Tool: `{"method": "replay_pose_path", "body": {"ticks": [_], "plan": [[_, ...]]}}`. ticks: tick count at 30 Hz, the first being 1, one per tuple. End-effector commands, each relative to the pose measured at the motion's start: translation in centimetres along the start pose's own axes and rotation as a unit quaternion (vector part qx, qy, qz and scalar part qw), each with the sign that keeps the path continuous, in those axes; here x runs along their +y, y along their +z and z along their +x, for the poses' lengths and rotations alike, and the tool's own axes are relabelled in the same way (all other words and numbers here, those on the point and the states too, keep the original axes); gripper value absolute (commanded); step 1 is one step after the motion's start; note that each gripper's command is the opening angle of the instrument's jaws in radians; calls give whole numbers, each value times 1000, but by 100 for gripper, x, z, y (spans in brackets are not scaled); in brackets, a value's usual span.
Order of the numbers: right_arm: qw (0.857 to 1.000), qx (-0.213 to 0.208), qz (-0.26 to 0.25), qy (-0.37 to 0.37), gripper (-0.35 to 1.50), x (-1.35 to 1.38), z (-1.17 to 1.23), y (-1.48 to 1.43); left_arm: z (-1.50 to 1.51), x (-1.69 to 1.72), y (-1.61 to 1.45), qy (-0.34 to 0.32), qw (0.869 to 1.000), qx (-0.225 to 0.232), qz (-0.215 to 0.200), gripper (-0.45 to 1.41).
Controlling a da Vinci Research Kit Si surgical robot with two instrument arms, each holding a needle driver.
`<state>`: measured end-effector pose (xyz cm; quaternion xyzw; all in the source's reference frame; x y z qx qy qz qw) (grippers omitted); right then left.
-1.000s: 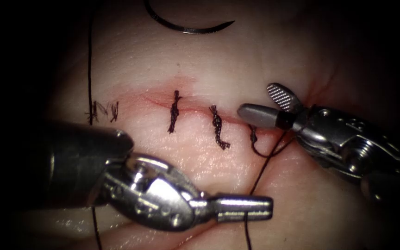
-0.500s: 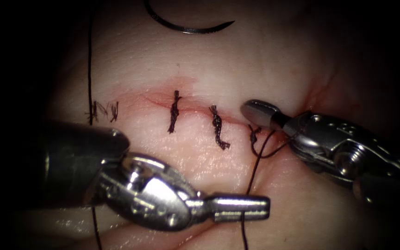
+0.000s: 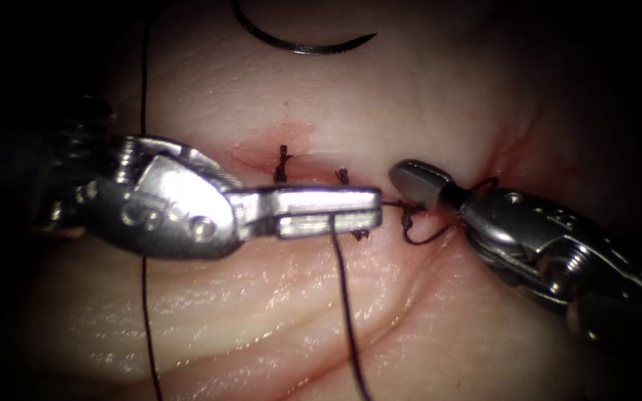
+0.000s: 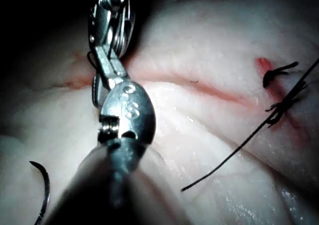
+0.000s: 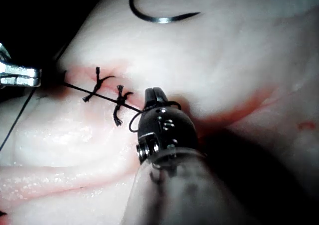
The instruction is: Wound Closure
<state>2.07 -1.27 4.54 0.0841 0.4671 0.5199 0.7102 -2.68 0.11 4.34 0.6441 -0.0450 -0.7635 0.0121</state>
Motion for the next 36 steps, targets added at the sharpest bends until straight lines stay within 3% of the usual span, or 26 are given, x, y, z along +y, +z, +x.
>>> {"method": "replay_pose_path", "body": {"ticks": [1, 7, 17, 25, 26, 27, 29, 36], "plan": [[1000, 10, 12, -13, -35, 0, -2, 4, -4, -8, 0, -3, 1000, -3, 1, -45], [998, 19, 38, -52, -35, -3, -5, -2, -22, -53, -39, -32, 999, -32, 9, -45], [992, 24, 64, -107, -35, -10, -20, -4, -82, -77, -67, -69, 995, -57, 31, -45], [971, 43, 89, -216, -35, -17, -24, -15, -134, -91, -67, -117, 991, -57, 38, -45], [954, 72, 89, -278, -35, -21, -24, -23, -144, -110, -65, -128, 989, -59, 39, -45], [954, 72, 89, -278, -35, -21, -24, -23, -144, -110, -65, -128, 989, -59, 39, -45], [935, 89, 95, -330, -35, -24, -23, -34, -153, -134, -62, -131, 988, -65, 45, -45], [934, 103, 94, -330, -35, -24, -23, -39, -163, -182, -56, -145, 984, -76, 73, -45]]}}
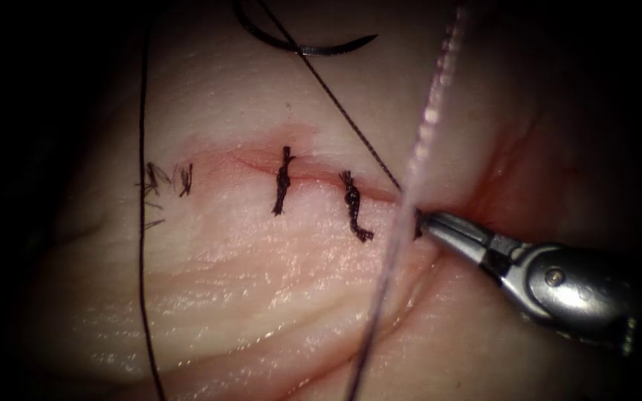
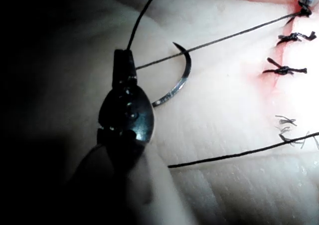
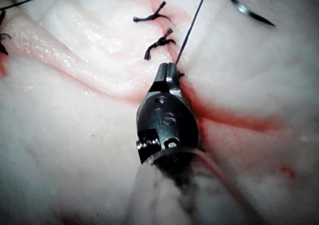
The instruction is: Wound Closure
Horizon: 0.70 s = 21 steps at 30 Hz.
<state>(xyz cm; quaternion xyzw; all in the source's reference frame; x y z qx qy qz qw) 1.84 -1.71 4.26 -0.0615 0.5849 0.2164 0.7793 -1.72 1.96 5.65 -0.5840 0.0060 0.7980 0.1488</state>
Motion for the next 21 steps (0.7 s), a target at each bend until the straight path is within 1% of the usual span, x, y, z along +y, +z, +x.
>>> {"method": "replay_pose_path", "body": {"ticks": [1, 4, 5, 12, 14, 15, 17, 19, 21], "plan": [[1000, 6, -3, -9, -35, -3, -2, 10, 0, -9, 13, -1, 1000, -3, 5, -45], [1000, 11, -6, -22, -35, -5, -2, 9, 7, -23, 29, -11, 1000, -4, 9, -45], [999, 14, -6, -34, -35, -7, -2, 8, 12, -35, 41, -10, 1000, -5, 16, -45], [998, 24, -1, -62, -35, -22, -1, 4, 22, -67, 78, 19, 999, -15, 43, -45], [998, 25, 0, -62, -35, -23, -1, 4, 22, -71, 82, 24, 998, -18, 49, -45], [997, 24, 4, -76, -35, -29, -1, 3, 24, -85, 93, 47, 996, -33, 72, -45], [996, 23, 8, -82, -35, -35, -2, 2, 25, -94, 99, 61, 993, -42, 92, -45], [995, 15, 24, -99, -35, -48, -9, 1, 27, -109, 105, 85, 986, -72, 123, -45], [993, 8, 38, -111, -35, -57, -14, 2, 27, -113, 106, 94, 983, -81, 137, -45]]}}
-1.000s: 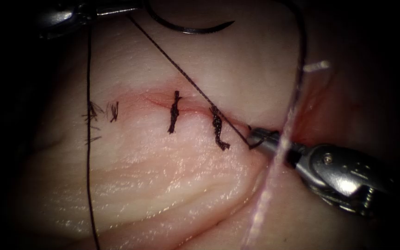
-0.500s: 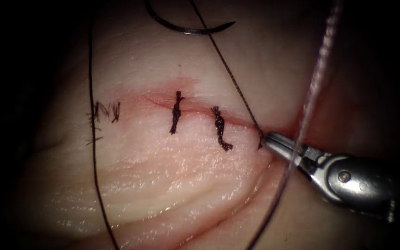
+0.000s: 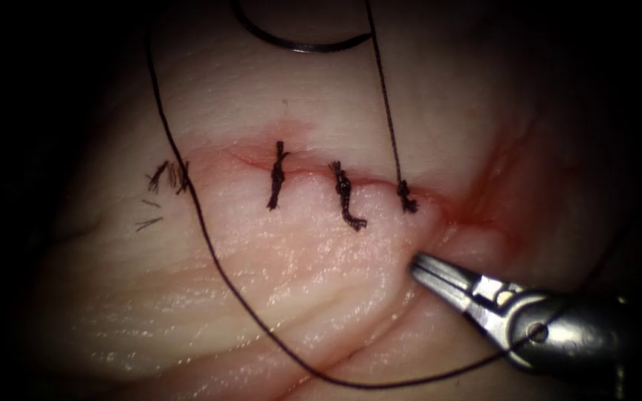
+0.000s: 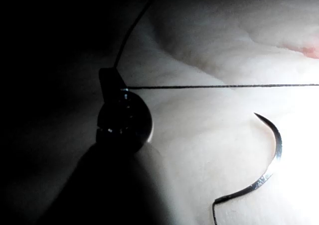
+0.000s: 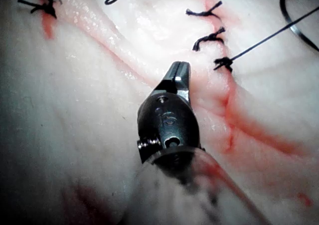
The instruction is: Wound Closure
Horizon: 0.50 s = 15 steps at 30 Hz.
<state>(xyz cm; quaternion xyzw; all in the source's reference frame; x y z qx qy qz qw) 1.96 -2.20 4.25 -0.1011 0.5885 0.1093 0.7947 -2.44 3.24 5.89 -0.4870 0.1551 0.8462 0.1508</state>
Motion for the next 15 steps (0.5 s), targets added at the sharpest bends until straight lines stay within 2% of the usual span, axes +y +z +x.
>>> {"method": "replay_pose_path", "body": {"ticks": [1, 5, 12, 13, 14, 15], "plan": [[1000, -1, 7, -6, -35, -10, -4, 9, 1, -4, 9, 6, 1000, -2, 6, -45], [999, -10, 23, -29, -35, -23, -9, 11, 4, -4, 13, 16, 1000, -12, 14, -45], [999, -10, 20, -29, -35, -19, -7, 12, 5, 2, 10, 14, 1000, -8, 19, -45], [1000, -7, 3, -30, -35, -16, -5, 11, 6, 4, 9, 15, 1000, -5, 17, -45], [1000, 2, -27, -1, -35, -10, -4, 10, 7, 10, 7, 14, 1000, 0, 15, -45], [999, 6, -36, 26, -35, -3, -2, 12, 8, 13, 5, 14, 1000, 3, 13, -45]]}}
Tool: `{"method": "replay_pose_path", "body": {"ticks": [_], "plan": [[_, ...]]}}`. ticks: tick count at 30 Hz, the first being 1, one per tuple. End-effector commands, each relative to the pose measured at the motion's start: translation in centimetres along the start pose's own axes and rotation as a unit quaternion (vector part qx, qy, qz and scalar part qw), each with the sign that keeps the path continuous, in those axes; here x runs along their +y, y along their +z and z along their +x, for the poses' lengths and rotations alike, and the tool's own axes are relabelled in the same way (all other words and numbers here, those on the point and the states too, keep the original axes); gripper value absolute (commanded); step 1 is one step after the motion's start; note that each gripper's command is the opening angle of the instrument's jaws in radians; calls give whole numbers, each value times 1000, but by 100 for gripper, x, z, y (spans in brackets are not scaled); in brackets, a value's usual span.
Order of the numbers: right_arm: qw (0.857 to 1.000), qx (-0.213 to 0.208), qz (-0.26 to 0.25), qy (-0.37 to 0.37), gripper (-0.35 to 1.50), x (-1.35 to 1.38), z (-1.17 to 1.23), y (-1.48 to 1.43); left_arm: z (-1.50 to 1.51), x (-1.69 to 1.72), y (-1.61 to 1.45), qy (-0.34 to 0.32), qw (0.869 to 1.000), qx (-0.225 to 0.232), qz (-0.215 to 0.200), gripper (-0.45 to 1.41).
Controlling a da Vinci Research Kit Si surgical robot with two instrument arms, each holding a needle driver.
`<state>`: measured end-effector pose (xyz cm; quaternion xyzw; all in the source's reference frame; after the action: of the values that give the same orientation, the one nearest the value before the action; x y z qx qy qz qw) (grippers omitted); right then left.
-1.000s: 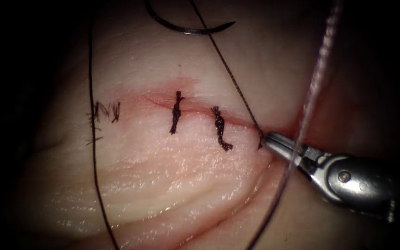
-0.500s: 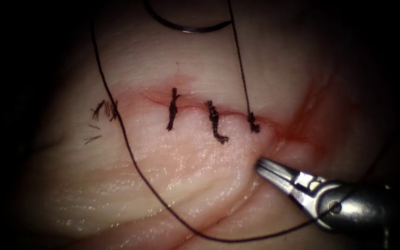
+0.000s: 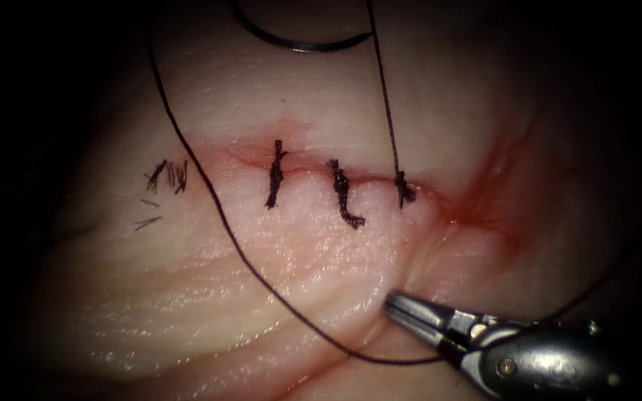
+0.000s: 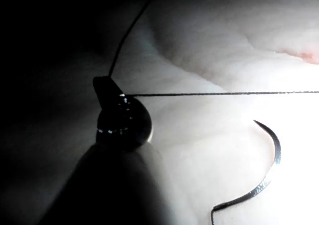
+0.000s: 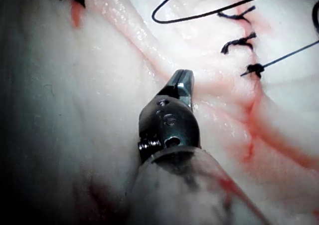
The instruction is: Wound Closure
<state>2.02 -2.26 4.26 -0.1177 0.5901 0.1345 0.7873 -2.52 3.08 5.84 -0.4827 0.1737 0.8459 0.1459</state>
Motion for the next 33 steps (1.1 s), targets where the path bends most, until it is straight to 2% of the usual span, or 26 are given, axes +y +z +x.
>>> {"method": "replay_pose_path", "body": {"ticks": [1, 2, 3, 6, 10, 11, 12, 13, 14, 15, 22, 23, 26, 29, 33], "plan": [[999, 2, -12, 33, -21, 9, -1, 10, 3, 0, 7, 1, 1000, 5, -2, -45], [999, 3, -17, 44, 9, 14, 0, 11, 3, 2, 6, 1, 1000, 5, -3, -45], [999, 2, -18, 50, 22, 18, 1, 12, 4, 4, 5, 1, 1000, 7, -4, -45], [998, 1, -18, 56, 32, 29, 5, 15, 6, 11, 2, 1, 1000, 11, -6, -45], [998, 1, -22, 60, 24, 36, 9, 19, 8, 18, -1, 1, 1000, 14, -8, -45], [999, 2, -26, 40, 22, 38, 8, 22, 8, 19, -1, 2, 1000, 14, -8, -45], [999, 1, -27, 32, 27, 39, 7, 25, 8, 19, -2, 2, 1000, 15, -8, -45], [999, 0, -31, 14, 66, 42, 5, 31, 7, 20, -1, 3, 1000, 15, -8, -45], [999, 1, -34, 2, 88, 43, 3, 35, 7, 20, -1, 3, 1000, 15, -8, -45], [999, 1, -35, -4, 93, 43, 1, 37, 7, 20, -2, 3, 1000, 15, -8, -45], [998, 20, -26, -47, 103, 46, -13, 39, 5, 21, -1, 4, 1000, 17, -8, -45], [998, 20, -25, -61, 94, 44, -15, 38, 5, 21, -1, 4, 1000, 17, -8, -45], [996, 20, -23, -83, 86, 43, -18, 38, 5, 22, -1, 5, 1000, 18, -8, -45], [996, 22, -21, -89, 84, 44, -21, 32, 4, 25, -2, 6, 1000, 21, -7, -45], [995, 23, -20, -95, 54, 46, -23, 28, 3, 27, -2, 8, 1000, 22, -7, -45]]}}
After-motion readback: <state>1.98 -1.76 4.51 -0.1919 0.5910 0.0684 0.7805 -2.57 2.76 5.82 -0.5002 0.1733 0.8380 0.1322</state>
